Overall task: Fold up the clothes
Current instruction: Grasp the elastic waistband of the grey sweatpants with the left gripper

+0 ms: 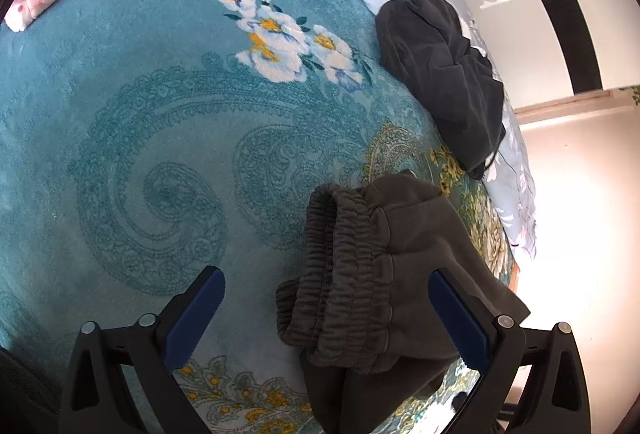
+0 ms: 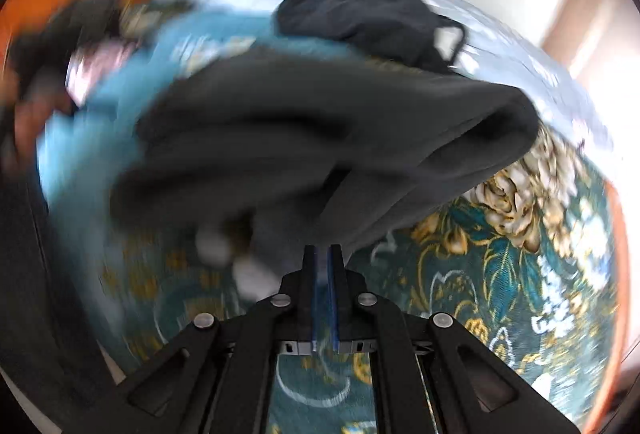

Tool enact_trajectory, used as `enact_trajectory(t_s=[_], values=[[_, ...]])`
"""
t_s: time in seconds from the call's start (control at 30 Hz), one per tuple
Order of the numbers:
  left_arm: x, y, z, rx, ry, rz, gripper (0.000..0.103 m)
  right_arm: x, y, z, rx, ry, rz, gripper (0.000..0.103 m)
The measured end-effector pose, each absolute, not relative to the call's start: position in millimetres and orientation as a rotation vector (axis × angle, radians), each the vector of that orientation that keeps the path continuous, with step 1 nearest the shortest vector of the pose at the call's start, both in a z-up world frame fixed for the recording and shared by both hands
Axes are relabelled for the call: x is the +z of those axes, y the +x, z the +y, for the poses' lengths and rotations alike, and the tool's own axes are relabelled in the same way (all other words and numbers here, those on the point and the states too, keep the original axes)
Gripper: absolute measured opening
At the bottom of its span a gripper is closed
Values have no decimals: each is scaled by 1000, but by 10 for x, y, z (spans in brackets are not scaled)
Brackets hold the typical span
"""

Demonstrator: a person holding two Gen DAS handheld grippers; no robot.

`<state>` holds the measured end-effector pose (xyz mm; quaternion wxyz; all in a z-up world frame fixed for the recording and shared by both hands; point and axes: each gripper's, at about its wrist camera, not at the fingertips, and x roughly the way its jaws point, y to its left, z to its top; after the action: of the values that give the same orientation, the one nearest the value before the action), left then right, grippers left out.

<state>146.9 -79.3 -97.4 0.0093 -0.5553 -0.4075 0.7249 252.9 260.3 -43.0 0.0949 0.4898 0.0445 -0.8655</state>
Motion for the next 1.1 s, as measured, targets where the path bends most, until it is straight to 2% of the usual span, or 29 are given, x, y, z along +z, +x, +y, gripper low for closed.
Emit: enact_trajectory(t_s=[0.03, 0.07, 0.1, 0.37, 0.5, 0.6, 0.7, 0.73, 0.8, 0.83, 0.93, 1.0, 1.1], values=[[-1009, 1442, -797, 2260, -1748, -1287, 102, -359, 2435, 2728, -2594, 1437, 28, 23], [-1042, 1418, -803, 2254, -1761, -1301, 102, -301, 2335, 2858, -2619, 1419, -86, 43], [-1076, 1390, -803, 2249, -1775, -1304, 102, -245, 2237, 3001, -2643, 1397, -200, 53], [-1345, 1130, -799, 2177, -1872, -1327, 102, -308, 1588, 3870, -2543, 1285, -1128, 54], [-1473, 1025, -782, 2124, -1894, -1393, 102, -590, 1402, 4106, -2421, 1297, -1420, 54], [-1506, 1001, -749, 2070, -1844, -1462, 97, -793, 1286, 4119, -2375, 1381, -1510, 54], [-1524, 959, -708, 2022, -1806, -1490, 82, -874, 1184, 4141, -2351, 1381, -1546, 54], [-1530, 945, -697, 2006, -1800, -1504, 73, -877, 1153, 4144, -2340, 1379, -1558, 54], [-1510, 923, -675, 2003, -1814, -1509, 68, -873, 1102, 4154, -2321, 1375, -1587, 52], [-1484, 915, -662, 2019, -1820, -1492, 62, -870, 1083, 4164, -2313, 1373, -1603, 51], [-1365, 897, -635, 2102, -1838, -1392, 30, -844, 1042, 4184, -2311, 1378, -1603, 32], [-1309, 862, -639, 2123, -1836, -1361, 26, -870, 988, 4197, -2323, 1400, -1554, 14], [-1210, 808, -654, 2139, -1828, -1322, 22, -778, 875, 4169, -2356, 1406, -1480, 10]])
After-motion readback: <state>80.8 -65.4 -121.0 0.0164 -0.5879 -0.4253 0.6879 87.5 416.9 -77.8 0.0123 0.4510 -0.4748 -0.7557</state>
